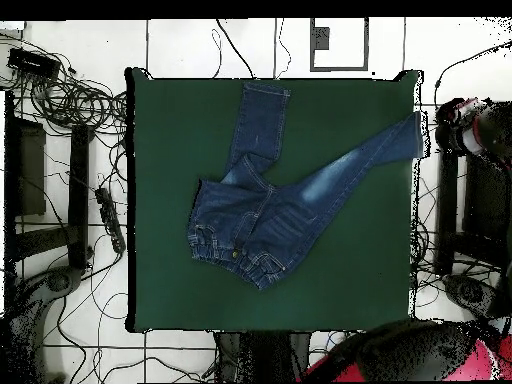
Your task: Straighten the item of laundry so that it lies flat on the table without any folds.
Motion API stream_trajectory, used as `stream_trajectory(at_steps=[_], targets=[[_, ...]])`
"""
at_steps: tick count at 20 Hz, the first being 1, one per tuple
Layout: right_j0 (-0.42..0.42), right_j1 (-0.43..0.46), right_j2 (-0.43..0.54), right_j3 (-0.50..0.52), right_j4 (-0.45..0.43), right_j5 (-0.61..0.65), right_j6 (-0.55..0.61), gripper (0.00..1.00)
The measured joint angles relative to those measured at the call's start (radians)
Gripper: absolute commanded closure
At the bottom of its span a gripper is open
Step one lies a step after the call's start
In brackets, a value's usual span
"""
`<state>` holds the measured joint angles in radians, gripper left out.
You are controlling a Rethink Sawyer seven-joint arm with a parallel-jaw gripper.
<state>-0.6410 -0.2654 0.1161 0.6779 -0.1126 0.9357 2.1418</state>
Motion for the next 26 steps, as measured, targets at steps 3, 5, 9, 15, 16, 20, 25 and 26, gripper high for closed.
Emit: stream_trajectory(at_steps=[3,5,9,15,16,20,25,26], targets=[[0.026,-0.001,0.0,0.0,0.0,0.001,0.0,0.0],[0.045,-0.002,0.0,-0.002,0.0,0.005,0.0,0.0],[0.099,-0.005,0.0,-0.008,0.004,0.04,0.0,0.0],[0.147,-0.009,0.002,-0.008,0.023,0.061,0.0,0.0],[0.152,-0.01,0.002,-0.008,0.026,0.061,0.0,0.0],[0.168,-0.012,0.002,-0.007,0.036,0.061,0.0,0.0],[0.177,-0.014,0.002,-0.007,0.042,0.061,0.0,0.0],[0.179,-0.015,0.002,-0.007,0.042,0.061,0.0,0.0]])
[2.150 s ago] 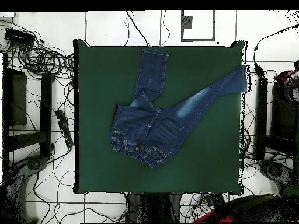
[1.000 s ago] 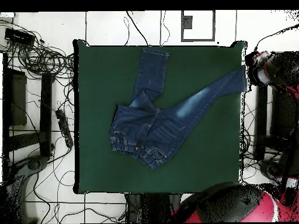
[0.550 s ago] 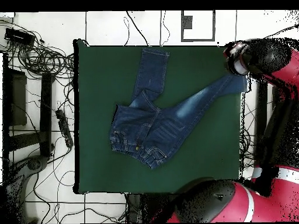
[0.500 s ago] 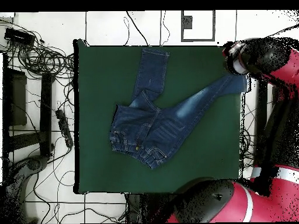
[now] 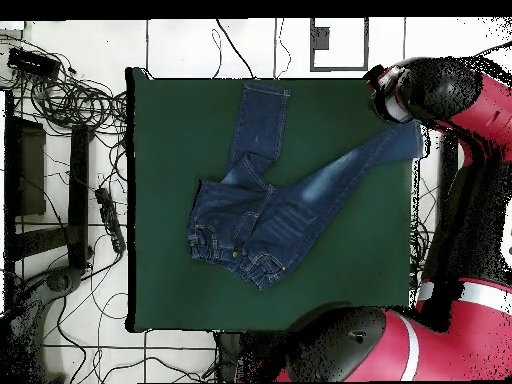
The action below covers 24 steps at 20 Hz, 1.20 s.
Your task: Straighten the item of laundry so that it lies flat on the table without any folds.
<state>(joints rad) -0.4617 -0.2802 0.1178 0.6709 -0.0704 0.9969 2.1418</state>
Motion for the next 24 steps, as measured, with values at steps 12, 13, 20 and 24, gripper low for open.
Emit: stream_trajectory(at_steps=[12,13,20,24], targets=[[0.037,-0.002,-0.001,0.004,0.014,0.0,0.0,0.0],[0.045,-0.002,-0.002,0.004,0.017,0.0,0.0,0.0],[0.093,-0.002,-0.017,-0.001,0.028,0.0,0.0,0.0],[0.127,-0.002,-0.033,-0.018,0.025,0.008,0.0,0.0]])
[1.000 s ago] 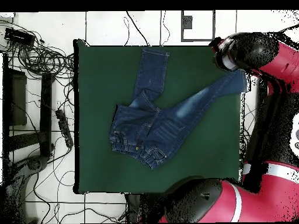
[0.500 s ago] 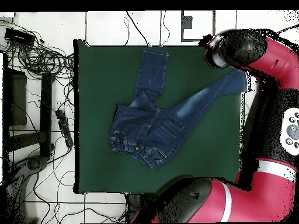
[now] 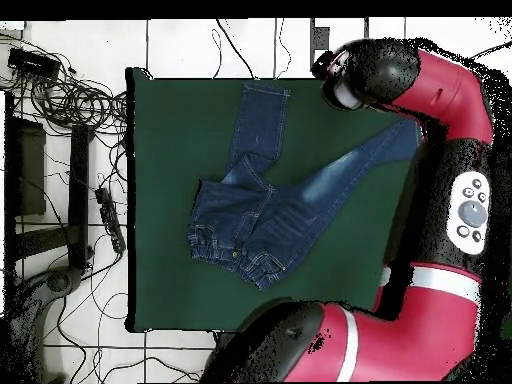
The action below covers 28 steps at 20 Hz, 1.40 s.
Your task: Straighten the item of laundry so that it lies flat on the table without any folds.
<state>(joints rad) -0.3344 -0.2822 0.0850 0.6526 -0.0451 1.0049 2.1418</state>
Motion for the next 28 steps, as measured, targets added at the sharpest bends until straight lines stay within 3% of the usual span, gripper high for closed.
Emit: stream_trajectory(at_steps=[9,15,22,28], targets=[[0.1,-0.006,-0.016,-0.093,0.006,0.081,0.0,0.0],[0.145,-0.041,-0.019,-0.092,0.014,0.094,0.0,0.0],[0.18,-0.16,-0.024,0.024,0.046,0.092,0.0,0.0],[0.181,-0.286,-0.029,0.199,0.07,0.058,0.0,0.0]])
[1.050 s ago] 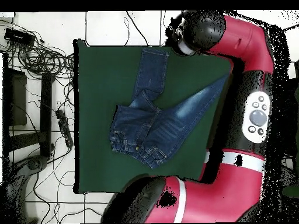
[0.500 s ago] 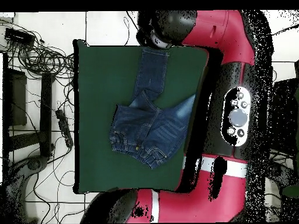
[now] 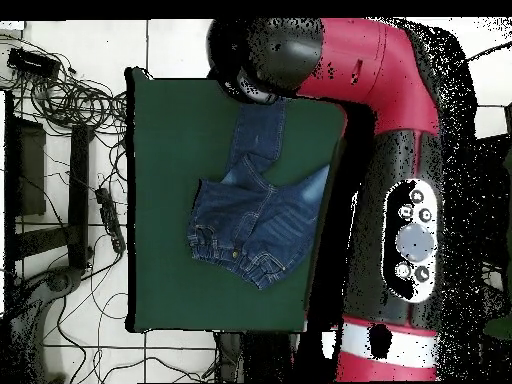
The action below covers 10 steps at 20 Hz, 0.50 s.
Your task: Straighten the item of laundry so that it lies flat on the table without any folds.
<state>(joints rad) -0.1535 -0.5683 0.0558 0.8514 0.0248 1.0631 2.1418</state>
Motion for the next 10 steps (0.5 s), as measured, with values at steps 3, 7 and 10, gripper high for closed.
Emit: stream_trajectory(at_steps=[3,7,10], targets=[[0.001,-0.046,-0.007,0.078,0.0,-0.038,0.0,0.0],[0.007,-0.072,-0.024,0.144,-0.001,-0.09,0.0,0.0],[0.016,-0.074,-0.039,0.171,-0.004,-0.124,0.0,0.0]])
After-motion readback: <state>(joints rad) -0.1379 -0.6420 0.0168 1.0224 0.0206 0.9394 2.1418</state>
